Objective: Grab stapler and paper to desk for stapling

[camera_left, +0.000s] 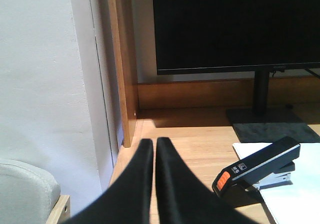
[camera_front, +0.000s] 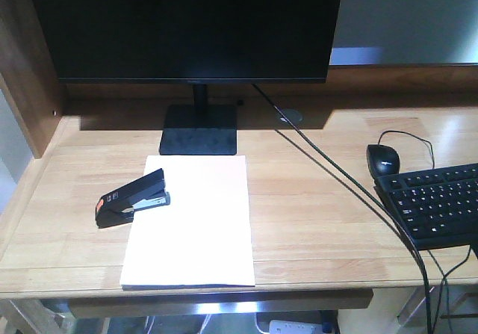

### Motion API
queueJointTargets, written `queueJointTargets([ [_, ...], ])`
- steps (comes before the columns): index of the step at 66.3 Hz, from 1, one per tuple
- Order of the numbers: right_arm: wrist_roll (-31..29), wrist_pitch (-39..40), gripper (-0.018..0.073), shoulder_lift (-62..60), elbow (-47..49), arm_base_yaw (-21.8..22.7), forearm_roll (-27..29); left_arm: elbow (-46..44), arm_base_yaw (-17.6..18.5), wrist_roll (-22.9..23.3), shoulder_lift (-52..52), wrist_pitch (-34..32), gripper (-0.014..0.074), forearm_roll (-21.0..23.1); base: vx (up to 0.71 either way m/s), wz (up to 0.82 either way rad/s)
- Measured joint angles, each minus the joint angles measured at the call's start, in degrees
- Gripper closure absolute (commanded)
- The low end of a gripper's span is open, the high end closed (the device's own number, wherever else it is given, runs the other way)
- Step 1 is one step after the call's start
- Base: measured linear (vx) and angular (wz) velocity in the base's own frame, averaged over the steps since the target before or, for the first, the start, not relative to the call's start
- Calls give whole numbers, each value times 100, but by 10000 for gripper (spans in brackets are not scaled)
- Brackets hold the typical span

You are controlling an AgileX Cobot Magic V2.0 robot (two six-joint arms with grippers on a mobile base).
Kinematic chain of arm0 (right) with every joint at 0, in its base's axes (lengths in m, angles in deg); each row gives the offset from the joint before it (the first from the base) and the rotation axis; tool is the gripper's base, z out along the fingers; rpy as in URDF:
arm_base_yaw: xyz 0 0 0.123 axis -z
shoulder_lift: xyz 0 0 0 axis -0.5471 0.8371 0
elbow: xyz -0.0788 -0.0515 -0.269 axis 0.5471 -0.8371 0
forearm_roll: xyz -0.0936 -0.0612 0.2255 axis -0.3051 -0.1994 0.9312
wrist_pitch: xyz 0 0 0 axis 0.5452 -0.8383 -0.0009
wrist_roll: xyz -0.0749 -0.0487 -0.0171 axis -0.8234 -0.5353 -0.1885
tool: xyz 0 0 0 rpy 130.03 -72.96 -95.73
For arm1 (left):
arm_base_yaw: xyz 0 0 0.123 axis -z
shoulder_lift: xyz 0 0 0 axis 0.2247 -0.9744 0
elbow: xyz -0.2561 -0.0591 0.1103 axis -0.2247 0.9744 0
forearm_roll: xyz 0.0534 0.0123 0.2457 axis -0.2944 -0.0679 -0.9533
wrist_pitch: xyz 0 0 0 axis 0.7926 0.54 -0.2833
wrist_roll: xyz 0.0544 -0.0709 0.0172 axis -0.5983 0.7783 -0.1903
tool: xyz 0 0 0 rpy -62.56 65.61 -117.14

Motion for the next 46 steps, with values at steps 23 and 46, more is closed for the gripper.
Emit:
queueJointTargets([
  [23,0,0,568,0,0,0,0,0,-25,0,0,0,603,0,0,0],
  [46,0,0,568,0,0,0,0,0,-46,0,0,0,603,0,0,0],
])
